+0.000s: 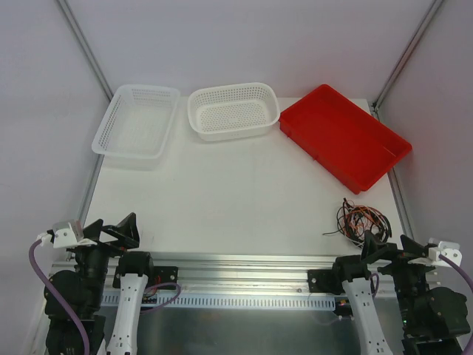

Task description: Untangle the cables

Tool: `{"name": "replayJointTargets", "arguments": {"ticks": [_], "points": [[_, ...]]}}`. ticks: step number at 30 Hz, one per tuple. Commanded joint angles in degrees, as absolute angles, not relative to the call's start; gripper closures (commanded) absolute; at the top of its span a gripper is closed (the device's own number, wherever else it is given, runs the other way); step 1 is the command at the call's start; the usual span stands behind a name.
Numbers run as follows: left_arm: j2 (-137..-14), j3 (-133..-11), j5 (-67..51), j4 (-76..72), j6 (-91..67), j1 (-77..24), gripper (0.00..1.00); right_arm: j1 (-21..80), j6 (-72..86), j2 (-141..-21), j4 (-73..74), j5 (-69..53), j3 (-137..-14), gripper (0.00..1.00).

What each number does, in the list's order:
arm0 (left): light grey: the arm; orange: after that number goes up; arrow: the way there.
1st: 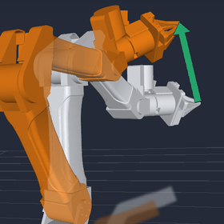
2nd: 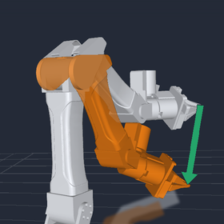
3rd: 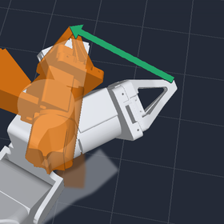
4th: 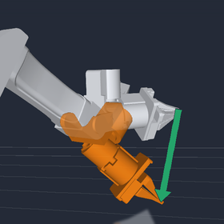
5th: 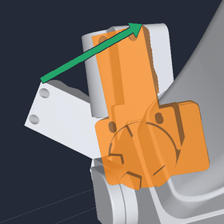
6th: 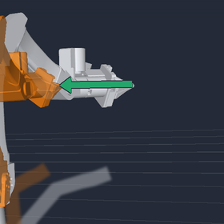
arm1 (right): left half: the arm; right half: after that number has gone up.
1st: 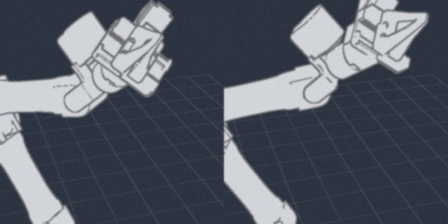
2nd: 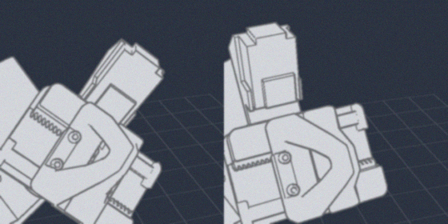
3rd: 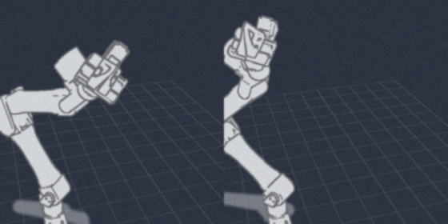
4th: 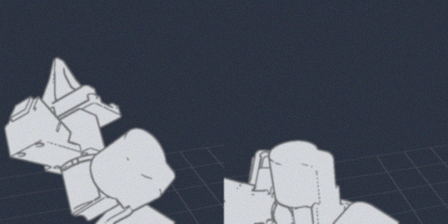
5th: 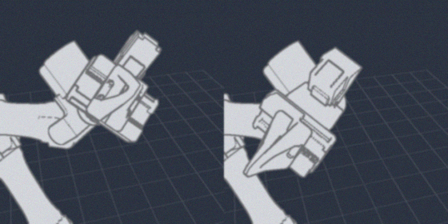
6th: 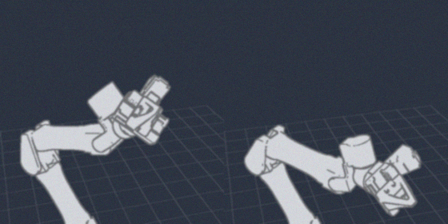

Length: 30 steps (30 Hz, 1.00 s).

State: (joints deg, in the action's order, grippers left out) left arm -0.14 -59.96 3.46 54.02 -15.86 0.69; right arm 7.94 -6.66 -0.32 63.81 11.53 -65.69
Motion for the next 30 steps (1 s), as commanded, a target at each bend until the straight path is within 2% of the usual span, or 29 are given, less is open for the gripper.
{"name": "replayJointTargets", "arguments": {"ticks": [1, 6, 13, 24, 30], "points": [[9.6, -60.8, 2.1, 53.8, -15.2, 0.2, 0.01, 7.6, -7.0, 10.5, 63.6, 11.1, -66.9, 0.03], [9.5, -59.6, 2.4, 53.6, -16.2, 0.3, 0.01, 7.6, -7.0, 9.7, 63.9, 4.9, -65.7, 0.03], [8.1, -56.3, 1.7, 53.2, -21.0, 0.3, 0.01, 7.6, -3.7, 2.2, 64.2, -3.5, -62.6, 0.03], [-2.4, -47.6, 0.1, 49.7, -30.8, 0.3, 0.01, 7.7, 6.6, -17.8, 65.3, 4.9, -58.5, 0.03], [-7.5, -42.4, -1.6, 48.1, -32.6, 0.2, 0.01, 7.6, 13.3, -27.4, 58.5, 11.3, -50.3, 0.03]]}}
